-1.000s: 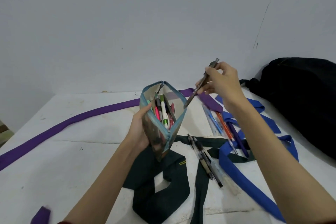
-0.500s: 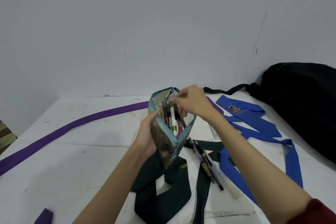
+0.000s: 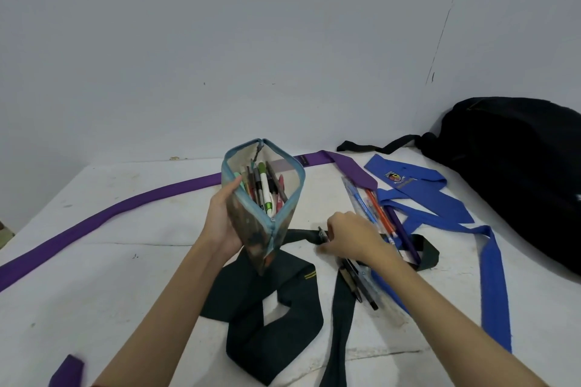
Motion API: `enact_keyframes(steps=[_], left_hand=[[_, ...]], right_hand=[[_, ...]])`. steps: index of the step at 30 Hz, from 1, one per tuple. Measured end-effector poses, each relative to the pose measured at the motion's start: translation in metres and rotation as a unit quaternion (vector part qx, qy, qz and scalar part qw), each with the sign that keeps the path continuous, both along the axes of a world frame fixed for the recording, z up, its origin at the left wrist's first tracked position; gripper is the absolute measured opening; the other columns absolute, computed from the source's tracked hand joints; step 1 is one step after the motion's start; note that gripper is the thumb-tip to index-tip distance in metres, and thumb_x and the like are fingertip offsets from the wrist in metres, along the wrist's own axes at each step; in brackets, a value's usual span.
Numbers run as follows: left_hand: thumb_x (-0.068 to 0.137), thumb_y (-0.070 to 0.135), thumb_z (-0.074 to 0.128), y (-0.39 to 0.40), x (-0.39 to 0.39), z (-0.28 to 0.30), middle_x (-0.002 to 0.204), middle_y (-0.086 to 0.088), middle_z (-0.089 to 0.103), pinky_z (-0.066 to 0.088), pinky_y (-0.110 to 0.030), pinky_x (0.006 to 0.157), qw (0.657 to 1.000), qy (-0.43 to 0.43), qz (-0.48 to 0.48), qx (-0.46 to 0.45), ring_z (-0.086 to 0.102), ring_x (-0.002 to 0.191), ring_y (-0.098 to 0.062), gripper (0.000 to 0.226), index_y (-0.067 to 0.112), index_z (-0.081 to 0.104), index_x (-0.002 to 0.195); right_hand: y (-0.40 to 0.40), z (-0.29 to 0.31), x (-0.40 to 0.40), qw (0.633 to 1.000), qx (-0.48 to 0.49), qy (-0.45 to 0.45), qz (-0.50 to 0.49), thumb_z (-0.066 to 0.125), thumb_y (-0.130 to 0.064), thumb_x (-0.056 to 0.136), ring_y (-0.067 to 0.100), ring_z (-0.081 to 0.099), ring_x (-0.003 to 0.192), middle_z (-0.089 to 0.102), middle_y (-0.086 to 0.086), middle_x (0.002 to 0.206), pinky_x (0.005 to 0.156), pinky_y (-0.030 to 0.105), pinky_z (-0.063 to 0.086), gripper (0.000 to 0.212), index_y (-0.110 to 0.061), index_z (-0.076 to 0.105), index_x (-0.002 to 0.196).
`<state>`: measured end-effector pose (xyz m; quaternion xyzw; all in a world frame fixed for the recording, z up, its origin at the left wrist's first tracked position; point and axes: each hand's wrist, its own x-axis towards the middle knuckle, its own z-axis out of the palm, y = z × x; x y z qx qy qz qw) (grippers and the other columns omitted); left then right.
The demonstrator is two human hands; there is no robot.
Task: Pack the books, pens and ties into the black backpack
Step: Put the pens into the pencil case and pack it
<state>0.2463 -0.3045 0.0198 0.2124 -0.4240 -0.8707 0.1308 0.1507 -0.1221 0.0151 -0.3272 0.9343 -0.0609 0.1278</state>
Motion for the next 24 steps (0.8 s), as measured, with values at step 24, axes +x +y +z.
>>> enact_keyframes(steps=[24], left_hand=[[0.087, 0.041, 0.054, 0.025, -0.006, 0.004, 0.108, -0.015, 0.065, 0.050, -0.043, 0.088, 0.999, -0.009, -0.044, -0.001, 0.060, 0.102, -0.030, 0.040, 0.016, 0.060, 0.119]], right_hand=[[-0.028, 0.105, -0.016, 0.793, -0.579, -0.150, -0.112, 0.055, 0.001, 0.087, 0.018, 0.062, 0.043, 0.063, 0.014, 0.063, 0.048, 0.029, 0.054, 0.007, 0.000, 0.054, 0.080]])
